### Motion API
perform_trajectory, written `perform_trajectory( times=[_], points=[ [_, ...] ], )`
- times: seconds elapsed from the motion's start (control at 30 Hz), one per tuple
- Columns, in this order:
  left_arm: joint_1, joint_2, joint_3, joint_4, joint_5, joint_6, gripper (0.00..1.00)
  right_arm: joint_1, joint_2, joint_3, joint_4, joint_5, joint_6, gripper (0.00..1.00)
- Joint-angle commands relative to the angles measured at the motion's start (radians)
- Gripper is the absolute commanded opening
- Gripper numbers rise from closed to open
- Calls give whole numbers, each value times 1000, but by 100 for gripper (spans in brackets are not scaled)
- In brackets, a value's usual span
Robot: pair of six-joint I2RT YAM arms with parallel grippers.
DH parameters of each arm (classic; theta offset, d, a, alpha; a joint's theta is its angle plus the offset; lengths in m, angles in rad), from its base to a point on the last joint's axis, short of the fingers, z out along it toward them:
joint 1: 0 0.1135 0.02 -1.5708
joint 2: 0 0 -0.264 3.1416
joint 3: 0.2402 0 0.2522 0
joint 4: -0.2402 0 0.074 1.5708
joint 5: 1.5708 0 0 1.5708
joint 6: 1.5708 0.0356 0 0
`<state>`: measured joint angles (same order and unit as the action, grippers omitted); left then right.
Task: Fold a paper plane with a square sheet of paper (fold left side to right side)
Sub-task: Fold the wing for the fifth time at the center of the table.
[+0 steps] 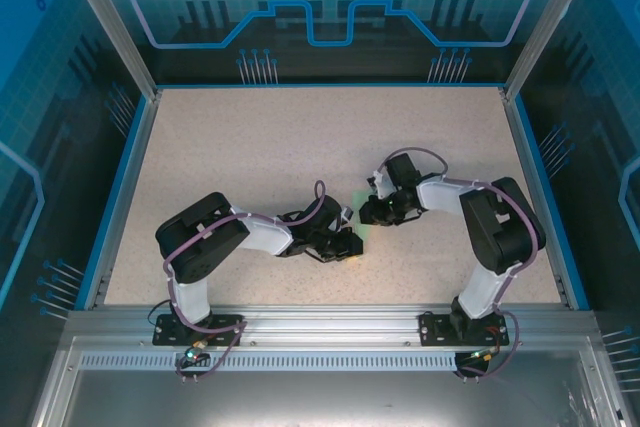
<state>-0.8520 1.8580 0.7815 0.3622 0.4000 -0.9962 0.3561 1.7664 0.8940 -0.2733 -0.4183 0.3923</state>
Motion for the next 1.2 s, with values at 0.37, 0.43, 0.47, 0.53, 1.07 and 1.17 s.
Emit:
perform_trajectory(
  times=[0.37, 0.43, 0.47, 0.53, 1.07, 1.17],
  points=[
    [-5, -58, -30, -142, -43, 36, 16, -69, 92, 70, -35, 66, -48, 19],
    [-1, -91, -22, -157, -42, 49, 17, -60, 90, 51, -33, 55, -38, 19],
    [0, -109, -17, -163, -40, 55, 17, -52, 84, 39, -29, 49, -31, 19],
    [1, -127, -1, -177, -39, 63, 19, -35, 67, 10, -15, 39, -12, 19],
    [42, 4, 144, -152, 0, 90, 20, 70, -55, -112, -12, 46, 72, 19],
    [42, 42, 171, -150, 14, 92, 20, 73, -52, -112, -12, 44, 76, 19]
  ],
)
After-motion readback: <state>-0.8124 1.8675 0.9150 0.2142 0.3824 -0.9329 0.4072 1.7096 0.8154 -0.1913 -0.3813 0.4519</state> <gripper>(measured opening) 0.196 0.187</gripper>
